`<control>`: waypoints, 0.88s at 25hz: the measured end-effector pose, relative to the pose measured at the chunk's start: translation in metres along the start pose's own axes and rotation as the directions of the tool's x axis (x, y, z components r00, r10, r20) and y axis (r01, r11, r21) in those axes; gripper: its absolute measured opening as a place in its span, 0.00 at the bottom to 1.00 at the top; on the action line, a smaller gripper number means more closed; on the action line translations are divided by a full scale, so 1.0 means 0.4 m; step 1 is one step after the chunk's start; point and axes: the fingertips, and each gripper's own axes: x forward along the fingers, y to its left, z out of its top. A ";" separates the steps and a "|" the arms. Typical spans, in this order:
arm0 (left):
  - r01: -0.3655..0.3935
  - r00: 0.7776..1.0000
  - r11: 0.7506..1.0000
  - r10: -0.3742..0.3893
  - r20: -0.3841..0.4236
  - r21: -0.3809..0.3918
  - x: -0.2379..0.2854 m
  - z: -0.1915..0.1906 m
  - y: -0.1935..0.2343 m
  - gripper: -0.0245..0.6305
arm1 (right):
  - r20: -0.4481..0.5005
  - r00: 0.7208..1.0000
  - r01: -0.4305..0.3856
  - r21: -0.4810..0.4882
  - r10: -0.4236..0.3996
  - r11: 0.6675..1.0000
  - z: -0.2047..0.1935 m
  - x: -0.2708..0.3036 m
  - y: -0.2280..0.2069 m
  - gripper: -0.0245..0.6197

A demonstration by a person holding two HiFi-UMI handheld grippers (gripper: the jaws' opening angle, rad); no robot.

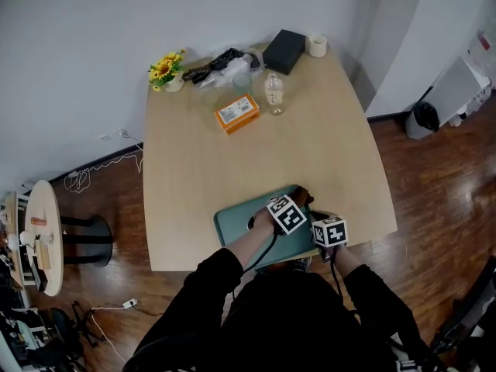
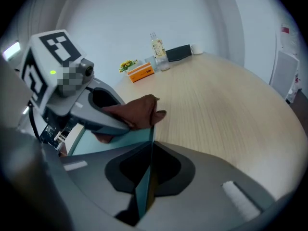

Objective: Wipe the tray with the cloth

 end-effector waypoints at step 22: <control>0.007 1.000 1.000 -0.007 -0.021 0.000 -0.098 -0.283 -0.051 0.15 | -0.004 1.000 0.026 0.014 -0.026 1.000 0.002 0.005 -0.005 0.06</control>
